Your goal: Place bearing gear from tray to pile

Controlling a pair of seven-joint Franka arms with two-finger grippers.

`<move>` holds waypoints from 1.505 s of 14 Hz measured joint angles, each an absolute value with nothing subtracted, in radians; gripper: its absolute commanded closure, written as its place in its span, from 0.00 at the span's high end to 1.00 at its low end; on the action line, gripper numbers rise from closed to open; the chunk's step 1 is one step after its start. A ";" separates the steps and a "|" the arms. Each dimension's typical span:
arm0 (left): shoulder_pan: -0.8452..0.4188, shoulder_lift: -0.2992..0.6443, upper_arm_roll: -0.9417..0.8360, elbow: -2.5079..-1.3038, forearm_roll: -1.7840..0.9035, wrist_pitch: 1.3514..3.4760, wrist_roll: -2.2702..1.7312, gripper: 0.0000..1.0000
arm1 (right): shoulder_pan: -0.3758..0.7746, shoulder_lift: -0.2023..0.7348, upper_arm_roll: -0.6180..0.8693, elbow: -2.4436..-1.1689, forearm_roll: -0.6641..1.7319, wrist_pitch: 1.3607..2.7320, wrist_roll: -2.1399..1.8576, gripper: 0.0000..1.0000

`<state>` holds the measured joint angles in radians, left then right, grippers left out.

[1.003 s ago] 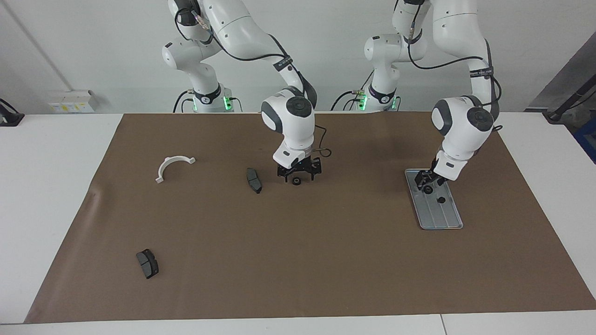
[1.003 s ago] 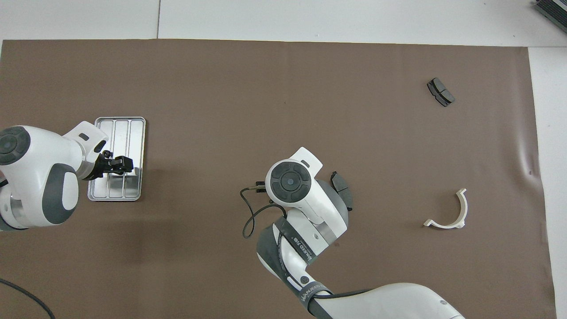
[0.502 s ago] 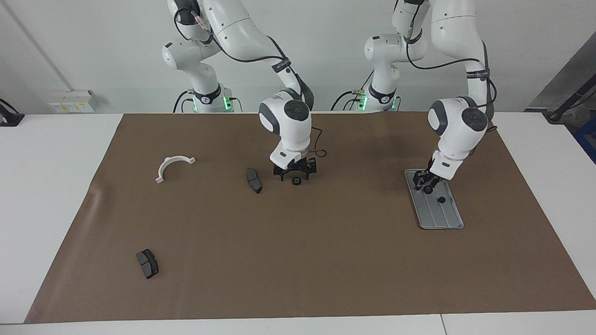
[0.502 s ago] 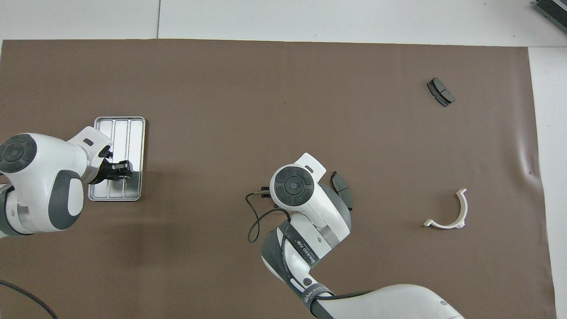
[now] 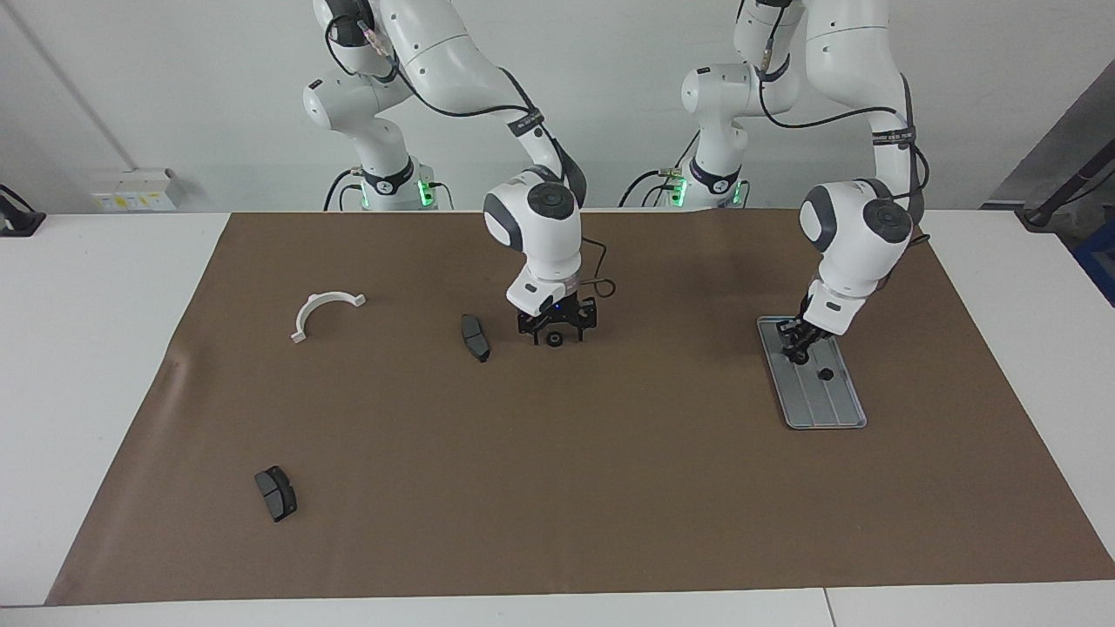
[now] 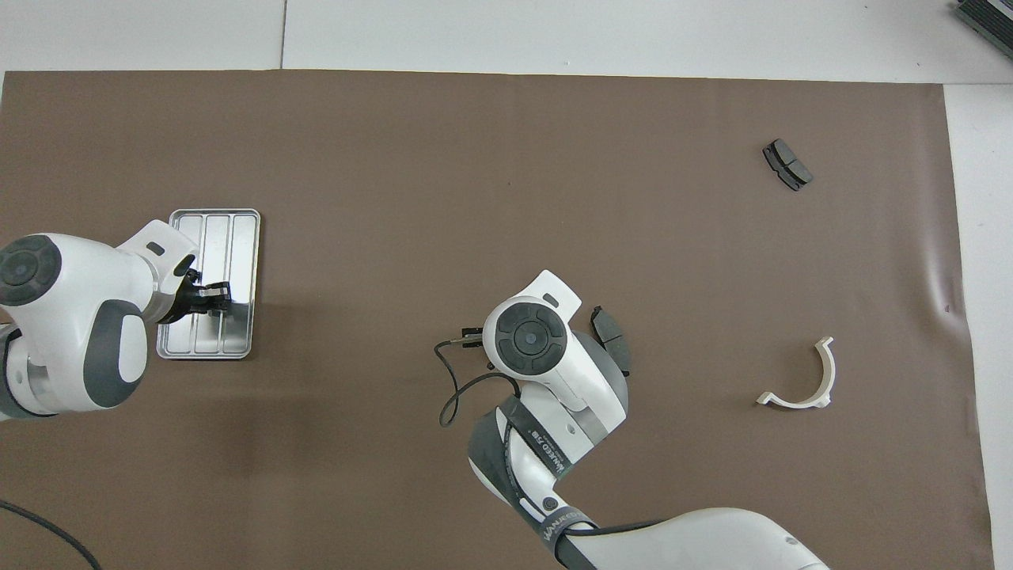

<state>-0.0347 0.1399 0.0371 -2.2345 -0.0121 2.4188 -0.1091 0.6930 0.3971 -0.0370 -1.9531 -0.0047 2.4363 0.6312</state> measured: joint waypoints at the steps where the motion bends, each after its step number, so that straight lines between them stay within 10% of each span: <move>1: -0.036 0.144 0.036 -2.209 -0.012 2.410 -0.109 0.00 | 0.693 0.397 -0.037 -1.953 -0.005 2.436 0.631 0.80; 5: -0.096 0.177 0.033 -2.021 -0.012 2.269 -0.140 0.00 | 0.693 0.397 -0.037 -1.954 -0.011 2.458 0.629 0.79; 8: -0.194 0.195 0.030 -1.975 -0.012 2.251 -0.299 0.00 | 0.693 0.397 -0.037 -1.955 -0.027 2.460 0.623 0.61; 12: -0.304 0.202 0.028 -1.972 -0.012 2.251 -0.462 0.00 | 0.692 0.388 -0.042 -1.965 -0.033 2.460 0.603 0.00; 21: -0.442 0.204 0.027 -1.972 -0.012 2.252 -0.608 0.00 | 0.632 0.329 -0.052 -1.963 -0.033 2.415 0.598 0.00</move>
<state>-0.4420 0.2044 0.0271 -1.9720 -0.0121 2.2519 -0.6078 0.6323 0.3292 -0.0520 -1.9629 -0.0331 2.4151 0.5975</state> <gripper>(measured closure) 0.709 0.648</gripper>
